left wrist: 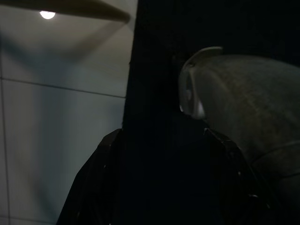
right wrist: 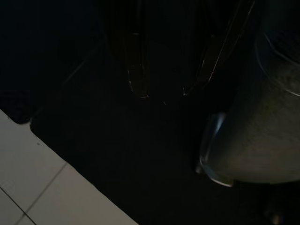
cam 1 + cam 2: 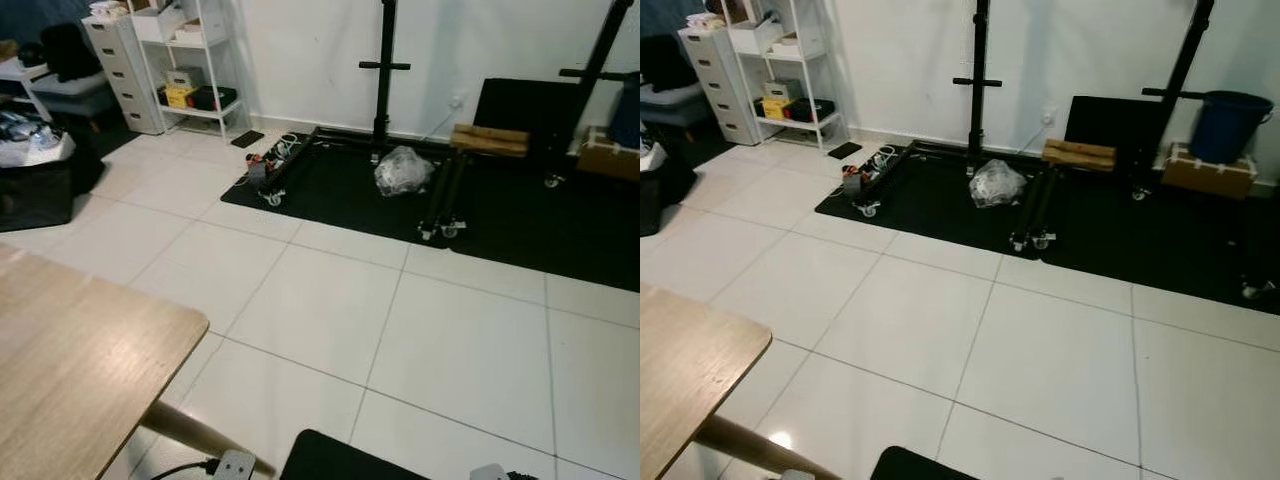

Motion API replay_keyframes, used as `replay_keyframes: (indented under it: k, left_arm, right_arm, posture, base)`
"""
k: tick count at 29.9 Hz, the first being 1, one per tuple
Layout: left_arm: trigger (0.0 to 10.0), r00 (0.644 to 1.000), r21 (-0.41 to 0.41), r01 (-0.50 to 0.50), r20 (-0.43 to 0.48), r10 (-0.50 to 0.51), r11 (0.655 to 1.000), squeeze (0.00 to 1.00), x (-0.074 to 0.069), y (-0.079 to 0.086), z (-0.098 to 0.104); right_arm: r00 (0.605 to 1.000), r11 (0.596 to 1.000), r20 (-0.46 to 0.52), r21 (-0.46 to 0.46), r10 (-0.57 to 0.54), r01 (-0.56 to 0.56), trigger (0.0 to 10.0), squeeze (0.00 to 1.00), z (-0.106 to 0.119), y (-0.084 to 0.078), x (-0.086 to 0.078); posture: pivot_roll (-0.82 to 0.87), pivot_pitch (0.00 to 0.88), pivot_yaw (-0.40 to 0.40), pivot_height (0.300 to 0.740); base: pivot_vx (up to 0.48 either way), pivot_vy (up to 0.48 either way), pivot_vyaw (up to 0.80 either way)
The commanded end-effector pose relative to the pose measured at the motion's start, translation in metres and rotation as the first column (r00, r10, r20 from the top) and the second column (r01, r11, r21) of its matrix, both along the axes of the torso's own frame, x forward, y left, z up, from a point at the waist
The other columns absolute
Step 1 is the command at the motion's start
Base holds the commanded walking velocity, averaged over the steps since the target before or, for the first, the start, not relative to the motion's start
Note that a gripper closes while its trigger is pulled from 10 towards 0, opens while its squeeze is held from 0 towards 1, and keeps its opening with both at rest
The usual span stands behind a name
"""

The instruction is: Restocking fridge

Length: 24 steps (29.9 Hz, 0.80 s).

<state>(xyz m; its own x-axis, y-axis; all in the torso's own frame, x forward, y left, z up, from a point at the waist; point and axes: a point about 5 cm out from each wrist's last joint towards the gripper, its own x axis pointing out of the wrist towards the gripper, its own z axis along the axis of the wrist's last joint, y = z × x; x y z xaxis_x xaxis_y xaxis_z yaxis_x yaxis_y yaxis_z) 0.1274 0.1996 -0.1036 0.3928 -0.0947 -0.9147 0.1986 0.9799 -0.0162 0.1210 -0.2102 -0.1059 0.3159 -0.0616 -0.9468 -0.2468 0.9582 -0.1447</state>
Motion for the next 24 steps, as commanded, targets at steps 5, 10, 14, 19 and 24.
replay_keyframes:
  k: [5,10,14,19,24]
  left_arm:
    - [10.0,0.999,-0.012,0.036,0.003,-0.036,0.999,0.0,0.0017,-0.0036,0.0003]
    - [10.0,0.999,-0.016,0.036,0.005,-0.036,0.999,0.0,0.0027,-0.0045,0.0005]
    - [10.0,0.999,-0.018,0.039,0.007,-0.039,0.999,0.0,0.0037,-0.005,0.0008]
    - [10.0,0.999,-0.02,0.043,0.008,-0.043,0.999,0.0,0.0047,-0.0055,0.0011]
    - [10.0,0.999,-0.022,0.044,0.01,-0.044,0.999,0.0,0.0055,-0.0058,0.0013]
  right_arm:
    - [1.0,1.0,-0.004,0.005,0.005,-0.005,10.0,0.0,-0.0003,0.0012,-0.0003]
    - [1.0,1.0,-0.001,0.006,0.003,-0.003,10.0,0.0,-0.0001,0.0017,0.0005]
    - [1.0,1.0,0.001,0.008,0.002,-0.002,10.0,0.0,0.0,0.0021,0.0012]
    - [1.0,1.0,0.003,0.01,0.0,0.0,10.0,0.0,0.0002,0.0023,0.002]
    - [1.0,1.0,0.005,0.011,-0.001,0.001,10.0,0.0,0.0004,0.0025,0.0026]
  posture:
    - [0.04,0.0,-0.016,0.74]
    - [0.04,0.0,-0.015,0.74]
    - [0.04,0.0,-0.014,0.74]
    - [0.04,0.0,-0.015,0.74]
    - [0.04,0.0,-0.014,0.74]
  base:
    - [0.216,0.0,0.0]
    - [0.313,0.0,0.0]
    - [0.353,0.0,0.0]
    - [0.359,0.0,0.0]
    - [0.363,0.0,0.0]
